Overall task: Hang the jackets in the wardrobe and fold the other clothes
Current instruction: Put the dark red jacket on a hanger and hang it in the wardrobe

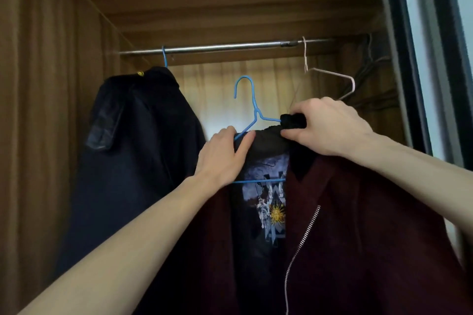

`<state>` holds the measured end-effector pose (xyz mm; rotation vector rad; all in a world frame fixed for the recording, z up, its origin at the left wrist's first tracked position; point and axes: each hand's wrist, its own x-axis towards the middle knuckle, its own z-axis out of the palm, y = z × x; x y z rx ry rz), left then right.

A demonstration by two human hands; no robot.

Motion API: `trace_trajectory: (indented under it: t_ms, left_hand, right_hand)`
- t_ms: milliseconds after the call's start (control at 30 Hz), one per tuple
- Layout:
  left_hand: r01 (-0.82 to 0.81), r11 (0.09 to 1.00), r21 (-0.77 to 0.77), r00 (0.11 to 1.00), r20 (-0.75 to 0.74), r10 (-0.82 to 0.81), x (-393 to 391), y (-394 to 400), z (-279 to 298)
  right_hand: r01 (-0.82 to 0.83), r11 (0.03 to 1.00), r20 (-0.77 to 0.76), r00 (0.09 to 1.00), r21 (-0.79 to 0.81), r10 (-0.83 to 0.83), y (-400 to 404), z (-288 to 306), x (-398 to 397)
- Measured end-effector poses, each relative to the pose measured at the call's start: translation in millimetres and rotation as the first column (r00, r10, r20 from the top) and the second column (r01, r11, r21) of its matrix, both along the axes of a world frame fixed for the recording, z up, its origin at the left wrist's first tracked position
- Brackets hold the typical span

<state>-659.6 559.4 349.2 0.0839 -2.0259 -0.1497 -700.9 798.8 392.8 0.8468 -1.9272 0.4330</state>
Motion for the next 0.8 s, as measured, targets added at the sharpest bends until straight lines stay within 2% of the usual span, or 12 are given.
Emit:
trace_trajectory:
  t_ms: [233,467,600,800]
  left_hand:
    - [0.15,0.988,-0.044,0.987,-0.054,-0.152,-20.6,-39.4,28.1]
    - [0.266,0.964,0.019,0.964,-0.024,-0.265,-58.4,-54.4,55.3]
    - [0.28,0.958,0.059,0.96,0.003,-0.281,-82.0,-57.2,81.6]
    - [0.314,0.946,0.074,0.949,-0.043,-0.312,-99.5,-58.8,114.6]
  right_hand:
    - [0.106,0.992,0.013,0.994,-0.072,-0.106,-48.6,45.1,5.7]
    - [0.246,0.959,0.082,0.968,-0.139,-0.236,-73.8,89.1,-14.4]
    - [0.275,0.952,0.077,0.961,-0.137,-0.267,-86.7,112.6,-26.4]
    - [0.266,0.946,0.066,0.964,-0.188,-0.258,-94.2,137.9,-36.7]
